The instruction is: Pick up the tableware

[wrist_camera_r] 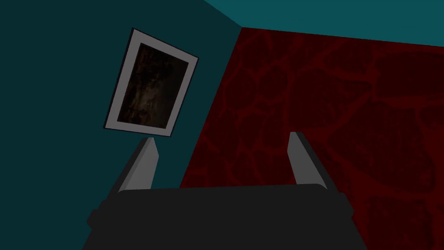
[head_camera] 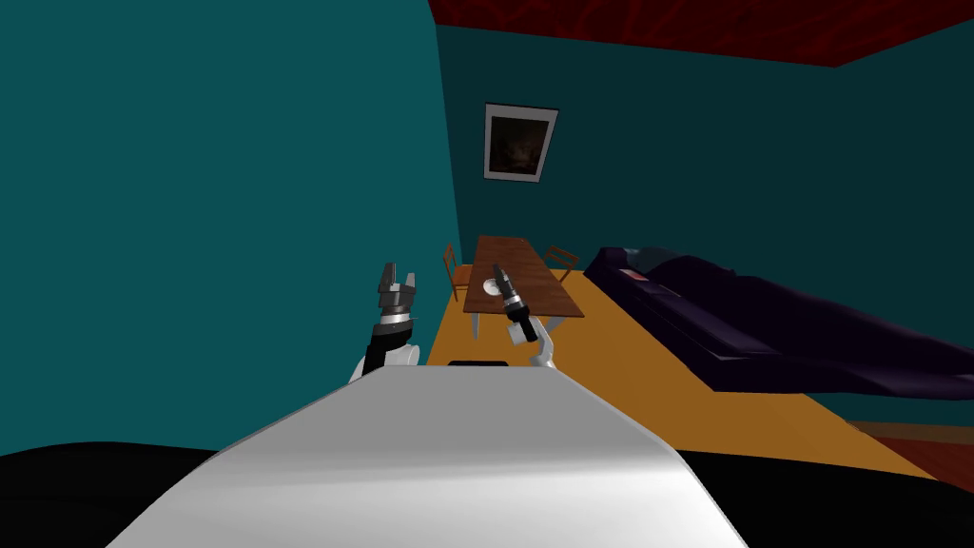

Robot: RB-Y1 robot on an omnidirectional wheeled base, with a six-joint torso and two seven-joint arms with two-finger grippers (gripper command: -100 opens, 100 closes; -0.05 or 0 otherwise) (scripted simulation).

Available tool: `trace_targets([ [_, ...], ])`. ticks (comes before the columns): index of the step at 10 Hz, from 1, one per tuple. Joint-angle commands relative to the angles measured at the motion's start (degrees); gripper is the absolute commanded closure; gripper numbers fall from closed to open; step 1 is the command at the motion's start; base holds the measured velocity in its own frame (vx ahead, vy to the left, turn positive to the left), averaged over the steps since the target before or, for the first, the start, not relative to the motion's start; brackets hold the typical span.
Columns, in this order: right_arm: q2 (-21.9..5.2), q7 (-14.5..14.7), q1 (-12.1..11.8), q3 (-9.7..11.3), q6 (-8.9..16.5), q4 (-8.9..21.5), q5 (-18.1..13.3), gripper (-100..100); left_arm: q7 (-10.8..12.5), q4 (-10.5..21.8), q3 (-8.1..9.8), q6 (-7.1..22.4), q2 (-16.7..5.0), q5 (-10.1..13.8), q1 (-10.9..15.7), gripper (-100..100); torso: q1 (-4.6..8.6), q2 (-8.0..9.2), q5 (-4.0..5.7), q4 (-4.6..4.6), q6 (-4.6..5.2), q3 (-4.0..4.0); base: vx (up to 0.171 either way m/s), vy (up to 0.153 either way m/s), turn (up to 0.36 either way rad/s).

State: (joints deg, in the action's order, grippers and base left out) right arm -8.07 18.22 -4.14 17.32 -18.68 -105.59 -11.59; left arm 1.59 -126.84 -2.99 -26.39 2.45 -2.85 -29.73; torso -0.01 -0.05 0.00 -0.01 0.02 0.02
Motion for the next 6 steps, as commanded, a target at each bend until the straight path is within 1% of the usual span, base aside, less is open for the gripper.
trace_targets([
  [1, -0.44, 1.80, 2.86, 1.85, 0.27, 2.86, -2.47, -100, 0.00, 0.00, 0.00, 0.00, 0.00, 0.00, 0.00, 0, 0.00, 0.00, 0.00, 0.00, 0.00, 0.00, 0.013, 0.019, 0.052],
  [2, -0.44, 1.80, 4.19, 1.85, 0.27, 4.27, -2.47, -100, 0.00, 0.00, 0.00, 0.00, 0.00, 0.00, 0.00, 0, -0.06, -0.03, -0.01, -0.01, -0.01, 0.02, 0.007, 0.011, 0.030],
  [6, -0.44, 1.80, 4.19, 1.85, 0.27, 4.54, -2.47, -100, 0.00, 0.00, 0.00, 0.00, 0.00, 0.00, 0.00, 0, 0.02, 0.03, 0.00, 0.00, 0.02, -0.01, 0.002, 0.003, 0.008],
])
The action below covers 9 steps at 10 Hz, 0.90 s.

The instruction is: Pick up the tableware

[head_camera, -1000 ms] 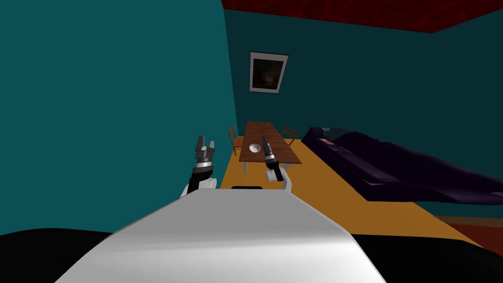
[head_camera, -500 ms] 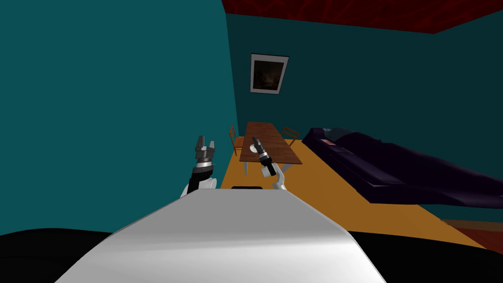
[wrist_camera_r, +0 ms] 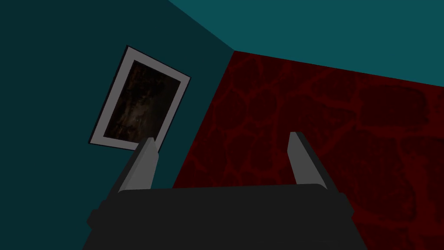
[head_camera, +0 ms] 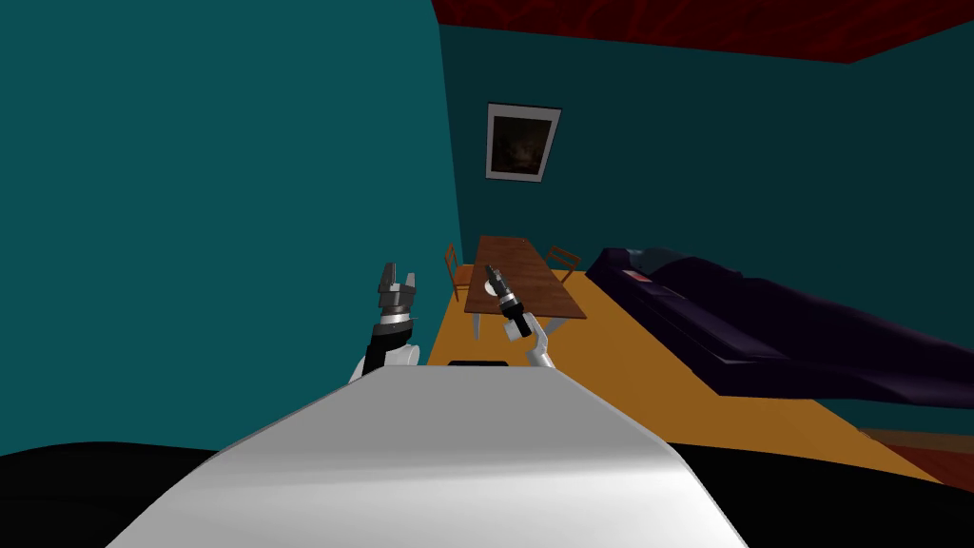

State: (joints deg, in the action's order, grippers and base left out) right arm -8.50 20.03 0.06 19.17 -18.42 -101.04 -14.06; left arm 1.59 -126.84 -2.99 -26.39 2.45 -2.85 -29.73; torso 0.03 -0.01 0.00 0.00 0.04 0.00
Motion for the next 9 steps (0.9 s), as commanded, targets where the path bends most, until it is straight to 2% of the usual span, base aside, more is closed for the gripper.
trace_targets([
  [1, 0.00, 0.00, 0.00, 0.00, 0.00, 0.00, 0.00, -100, 0.00, 0.00, 0.00, 0.00, 0.00, 0.00, 0.00, 0, 0.00, 0.00, 0.00, 0.00, 0.00, 0.00, -0.003, -0.004, -0.010],
  [4, 0.00, 0.00, 0.00, 0.00, 0.00, 0.00, 0.00, -100, 0.00, 0.00, 0.00, 0.00, 0.00, 0.00, 0.00, 0, -0.01, 0.00, 0.00, 0.00, 0.00, 0.00, -0.001, -0.002, -0.006],
  [5, -1.44, 0.62, 0.66, 0.42, -0.13, 1.30, -2.07, -100, 0.00, 0.00, 0.00, 0.00, 0.00, 0.00, 0.00, 0, 0.01, 0.01, 0.00, 0.00, 0.00, -0.01, 0.011, 0.036, -0.007],
  [9, -4.74, 2.22, 2.02, 1.45, -0.46, 3.81, -6.67, -100, 0.00, 0.00, -0.01, 0.00, 0.01, 0.00, 0.00, 0, -0.28, -0.11, -0.06, -0.03, -0.01, 0.07, 0.026, 0.072, -0.020],
])
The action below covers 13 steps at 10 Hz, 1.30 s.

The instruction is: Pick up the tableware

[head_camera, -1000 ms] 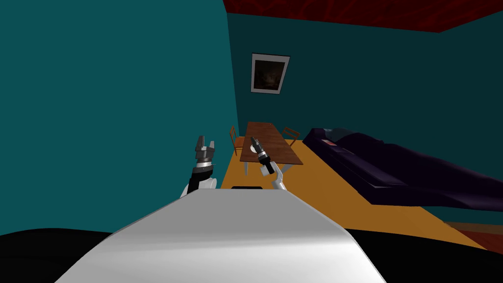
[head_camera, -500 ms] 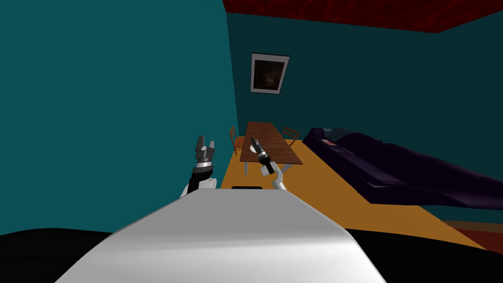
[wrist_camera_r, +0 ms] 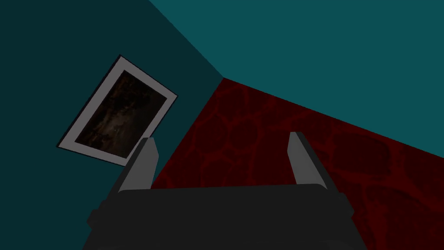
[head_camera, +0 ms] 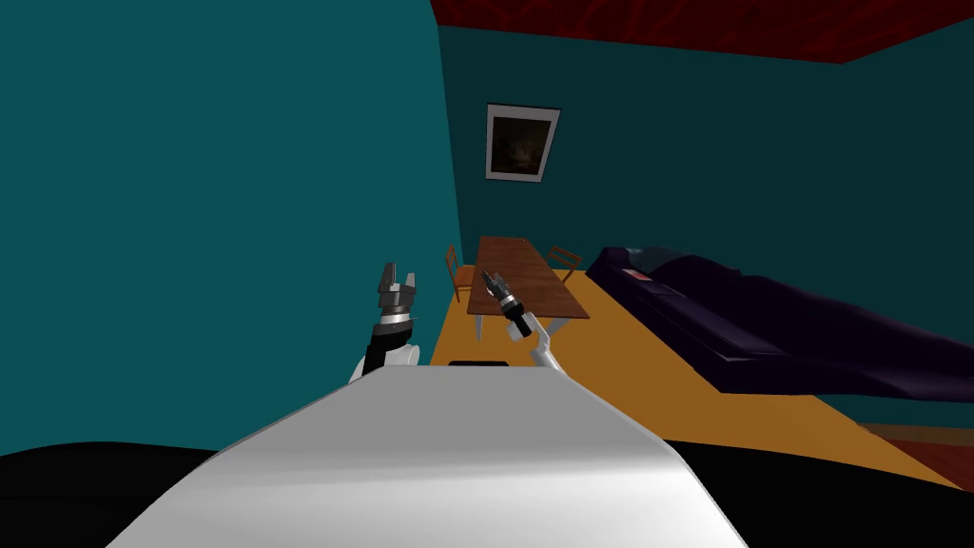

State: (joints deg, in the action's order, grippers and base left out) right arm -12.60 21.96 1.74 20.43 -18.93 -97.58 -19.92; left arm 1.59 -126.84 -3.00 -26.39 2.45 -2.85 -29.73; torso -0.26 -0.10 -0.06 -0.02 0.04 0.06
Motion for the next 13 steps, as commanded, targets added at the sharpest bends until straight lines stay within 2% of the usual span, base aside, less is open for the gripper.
trace_targets([
  [1, -1.67, 0.81, 0.72, 0.53, -0.04, 1.07, -2.22, -100, 0.00, 0.00, 0.00, 0.00, 0.00, 0.00, 0.00, 0, 0.00, 0.00, 0.00, 0.00, 0.00, 0.00, 0.037, 0.079, -0.043],
  [8, -10.16, 5.19, 3.77, 3.58, -0.69, 7.27, -13.58, -100, 0.00, 0.00, 0.00, 0.00, 0.00, 0.00, 0.00, 0, -0.07, -0.05, -0.02, -0.01, 0.00, 0.03, 0.038, 0.098, -0.038],
  [9, -10.16, 5.19, 3.77, 3.58, -0.69, 7.27, -14.18, -100, 0.00, 0.00, 0.00, 0.00, 0.00, 0.00, 0.00, 0, -0.08, -0.05, -0.02, -0.01, -0.01, 0.03, 0.030, 0.064, -0.011],
  [12, -14.16, 7.08, 5.32, 5.15, -0.89, 10.77, -19.71, -100, 0.00, 0.00, 0.00, 0.00, 0.00, 0.00, 0.00, 0, 0.05, -0.05, 0.01, -0.01, 0.00, 0.02, 0.031, 0.070, 0.000],
  [13, -14.16, 7.08, 5.32, 5.15, -0.89, 10.77, -20.32, -100, 0.00, 0.00, 0.00, 0.00, 0.00, 0.00, 0.00, 0, 0.01, -0.06, 0.00, -0.01, -0.01, 0.03, 0.026, 0.059, 0.000],
])
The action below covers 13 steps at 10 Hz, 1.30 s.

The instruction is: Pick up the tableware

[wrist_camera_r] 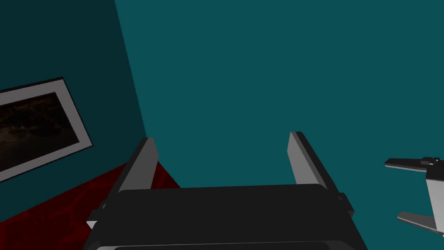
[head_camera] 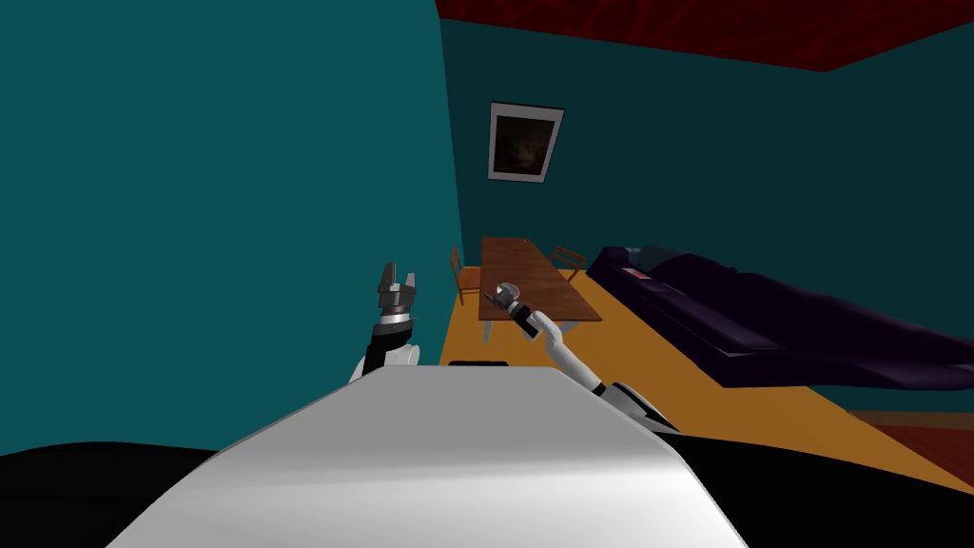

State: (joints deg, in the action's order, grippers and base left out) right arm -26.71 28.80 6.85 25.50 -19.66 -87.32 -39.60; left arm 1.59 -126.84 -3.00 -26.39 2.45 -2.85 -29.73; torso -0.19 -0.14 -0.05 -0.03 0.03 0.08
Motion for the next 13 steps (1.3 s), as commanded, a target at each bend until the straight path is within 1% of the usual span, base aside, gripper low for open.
trace_targets([
  [1, -1.41, 0.83, 0.78, 0.61, -0.22, 1.80, -2.80, -100, 0.00, 0.00, 0.00, 0.00, 0.00, 0.00, 0.00, 0, 0.00, 0.00, 0.00, 0.00, 0.00, 0.00, 0.024, 0.045, 0.019],
  [3, -4.11, 1.94, 1.99, 1.69, -0.29, 4.53, -6.34, -100, 0.00, 0.00, 0.00, 0.00, 0.00, 0.00, 0.00, 0, 0.04, 0.01, 0.01, 0.00, 0.00, -0.01, 0.028, 0.056, 0.045],
  [4, -4.11, 1.94, 1.99, 1.69, -0.29, 4.53, -7.27, -100, 0.00, 0.00, 0.00, 0.00, 0.00, 0.00, 0.00, 0, 0.03, -0.01, 0.01, 0.00, 0.00, 0.00, 0.023, 0.036, 0.013],
  [6, -6.78, 2.94, 3.26, 2.79, -0.35, 7.47, -11.05, -100, 0.00, 0.00, 0.00, 0.00, 0.00, 0.00, 0.00, 0, 0.14, 0.03, 0.03, 0.01, 0.00, -0.02, 0.019, 0.024, 0.068],
  [7, -6.78, 2.94, 3.26, 2.79, -0.35, 7.47, -11.92, -100, 0.00, 0.00, 0.00, 0.00, 0.00, 0.00, 0.00, 0, 0.17, 0.04, 0.04, 0.01, 0.01, -0.02, 0.017, 0.016, 0.023],
  [8, -8.09, 3.40, 3.91, 3.35, -0.38, 9.01, -13.91, -100, 0.00, 0.00, 0.01, 0.00, 0.00, 0.00, 0.00, 0, 0.18, 0.05, 0.04, 0.01, 0.01, -0.03, 0.015, 0.017, 0.057],
  [9, -8.09, 3.40, 3.91, 3.35, -0.38, 9.01, -14.29, -100, 0.00, 0.00, 0.00, 0.00, 0.00, 0.00, 0.00, 0, 0.18, 0.05, 0.04, 0.01, 0.00, -0.03, 0.011, 0.010, 0.033],
  [10, -9.37, 3.82, 4.57, 3.91, -0.40, 10.59, -16.67, -100, 0.00, 0.00, 0.01, 0.00, -0.01, 0.00, 0.00, 0, 0.19, 0.08, 0.05, 0.02, 0.01, -0.04, 0.011, 0.011, 0.076],
  [11, -10.62, 4.22, 5.22, 4.47, -0.42, 12.20, -18.33, -100, 0.00, 0.00, 0.00, 0.00, 0.00, 0.00, 0.00, 0, 0.20, 0.07, 0.05, 0.02, 0.00, -0.04, 0.015, 0.011, 0.141],
  [12, -10.62, 4.22, 5.22, 4.47, -0.42, 12.20, -19.06, -100, 0.00, 0.00, 0.00, 0.00, -0.01, 0.00, 0.00, 0, 0.21, 0.06, 0.04, 0.02, -0.01, -0.04, 0.012, 0.002, 0.035],
  [13, -11.84, 4.57, 5.86, 5.04, -0.44, 13.85, -21.44, -100, 0.00, 0.00, 0.01, 0.00, -0.01, 0.00, 0.00, 0, 0.22, 0.07, 0.05, 0.01, 0.02, -0.04, 0.010, 0.000, 0.078],
])
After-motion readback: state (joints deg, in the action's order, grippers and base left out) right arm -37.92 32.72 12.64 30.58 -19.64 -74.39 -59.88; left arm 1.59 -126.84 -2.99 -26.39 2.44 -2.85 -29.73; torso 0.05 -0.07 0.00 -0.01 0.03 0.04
